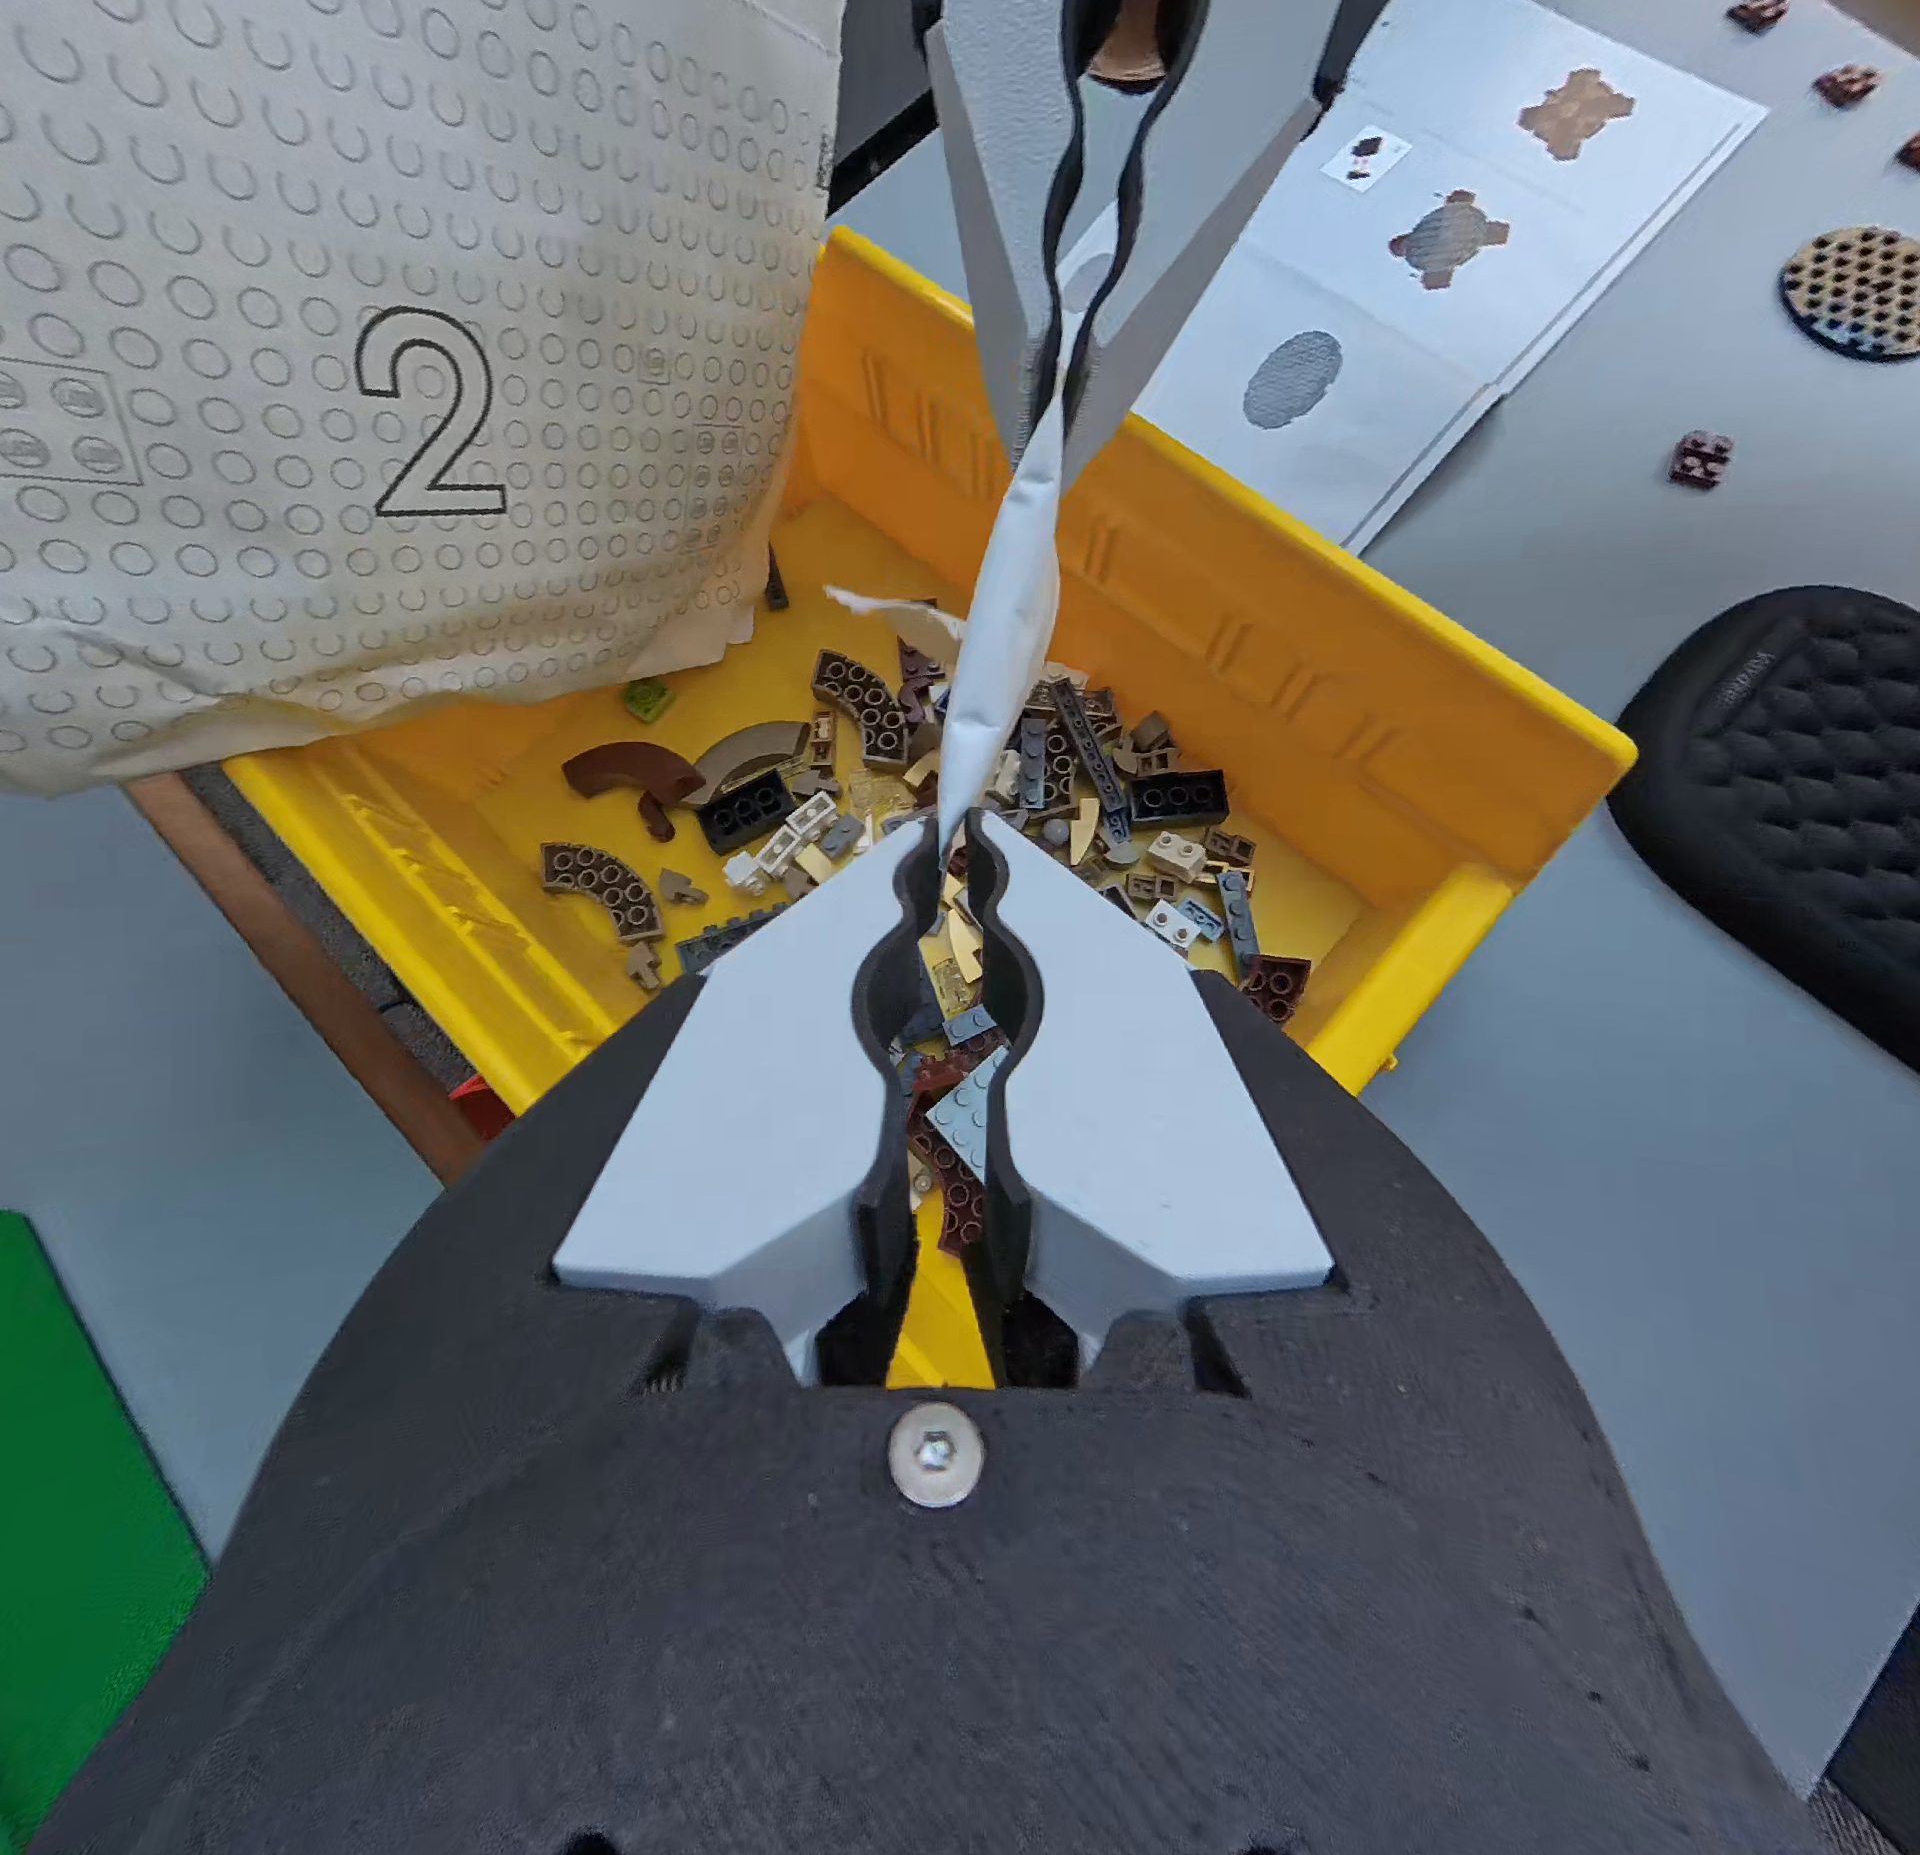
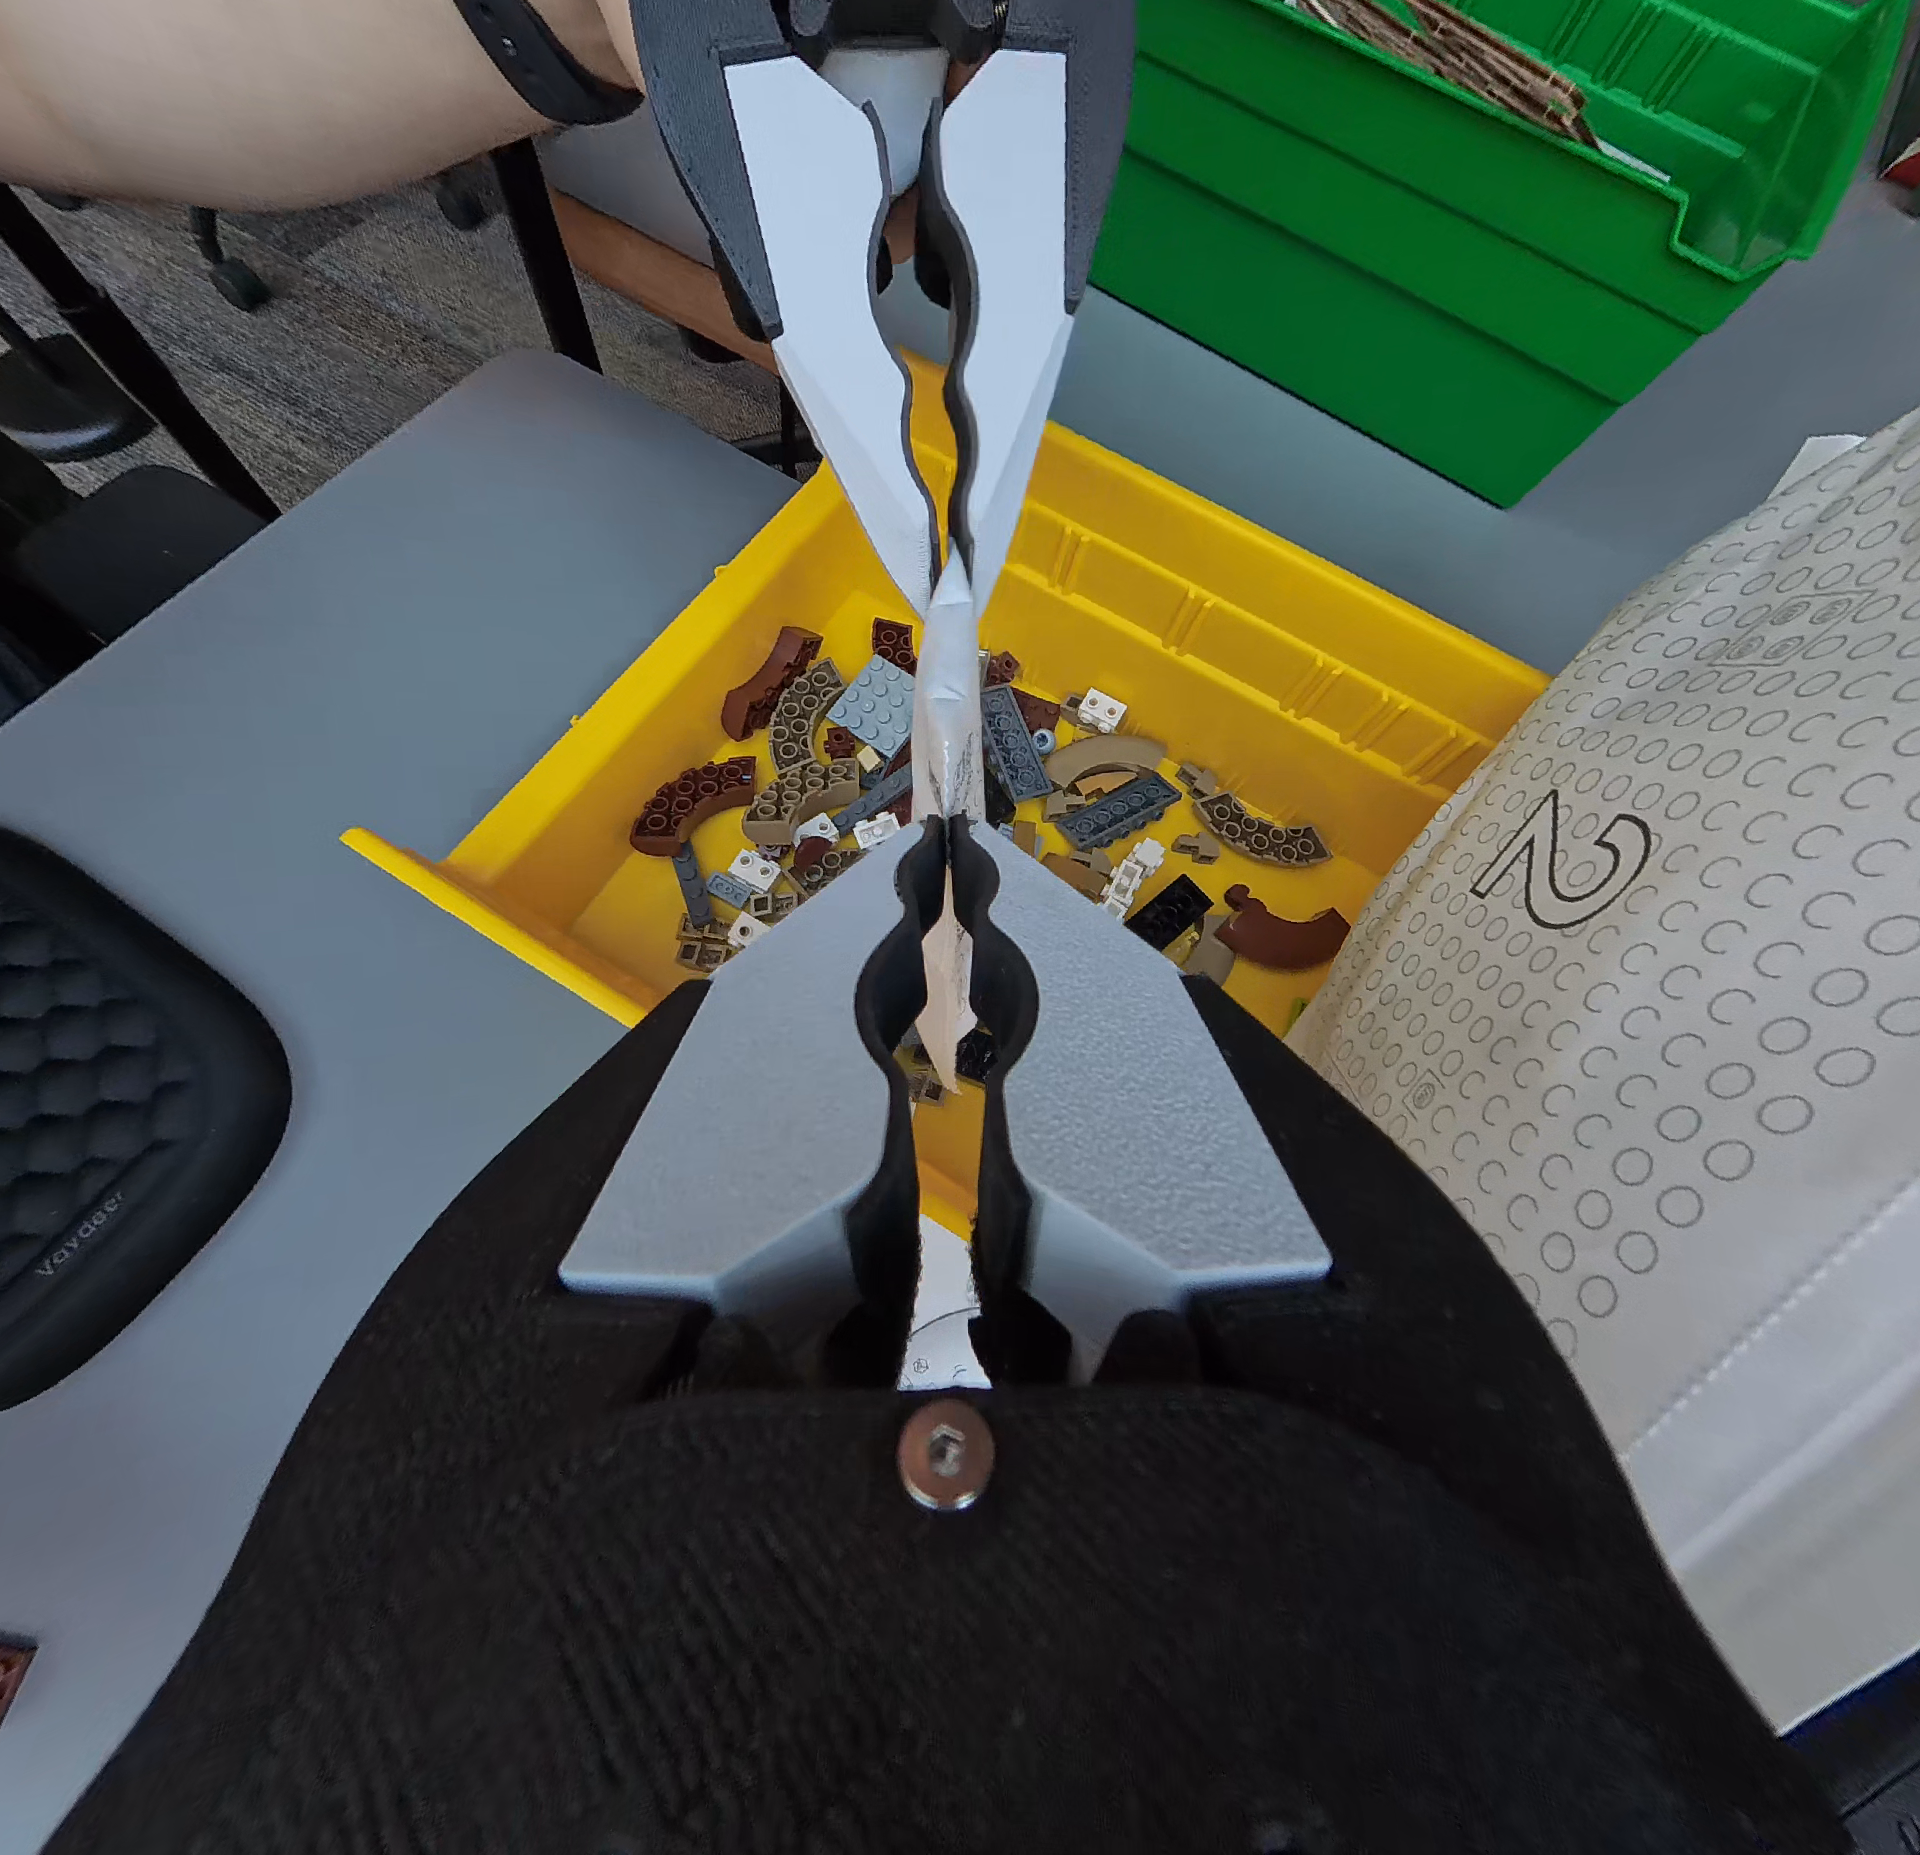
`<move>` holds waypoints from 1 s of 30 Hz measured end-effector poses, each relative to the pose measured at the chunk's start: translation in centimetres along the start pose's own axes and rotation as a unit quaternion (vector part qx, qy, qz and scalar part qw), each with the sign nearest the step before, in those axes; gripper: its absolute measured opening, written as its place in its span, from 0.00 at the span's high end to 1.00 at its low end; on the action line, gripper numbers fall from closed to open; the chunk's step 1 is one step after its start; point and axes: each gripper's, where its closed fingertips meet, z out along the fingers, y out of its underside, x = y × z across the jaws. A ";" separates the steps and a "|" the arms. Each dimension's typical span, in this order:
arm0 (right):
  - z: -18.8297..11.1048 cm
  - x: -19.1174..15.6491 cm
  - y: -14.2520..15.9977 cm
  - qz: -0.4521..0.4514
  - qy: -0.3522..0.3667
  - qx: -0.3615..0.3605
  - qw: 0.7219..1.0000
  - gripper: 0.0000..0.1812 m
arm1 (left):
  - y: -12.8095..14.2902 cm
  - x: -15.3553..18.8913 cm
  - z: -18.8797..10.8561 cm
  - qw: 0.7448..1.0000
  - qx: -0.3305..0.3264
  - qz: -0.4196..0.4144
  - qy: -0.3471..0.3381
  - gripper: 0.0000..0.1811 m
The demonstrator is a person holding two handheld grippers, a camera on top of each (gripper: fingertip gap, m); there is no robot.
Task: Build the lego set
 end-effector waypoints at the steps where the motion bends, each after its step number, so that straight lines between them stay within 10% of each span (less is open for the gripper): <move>1: 0.0 0.1 0.1 0.002 0.001 0.000 1.000 1.00 | 0.1 0.2 0.1 1.000 0.005 0.000 0.009 1.00; 16: 1.2 1.7 0.8 0.010 0.049 -0.038 0.998 0.89 | 0.8 0.5 -0.8 0.998 0.009 -0.055 0.012 1.00; 30: 1.9 1.6 0.9 -0.018 0.068 -0.048 0.996 1.00 | 2.0 0.0 -0.1 0.999 -0.015 -0.043 0.003 1.00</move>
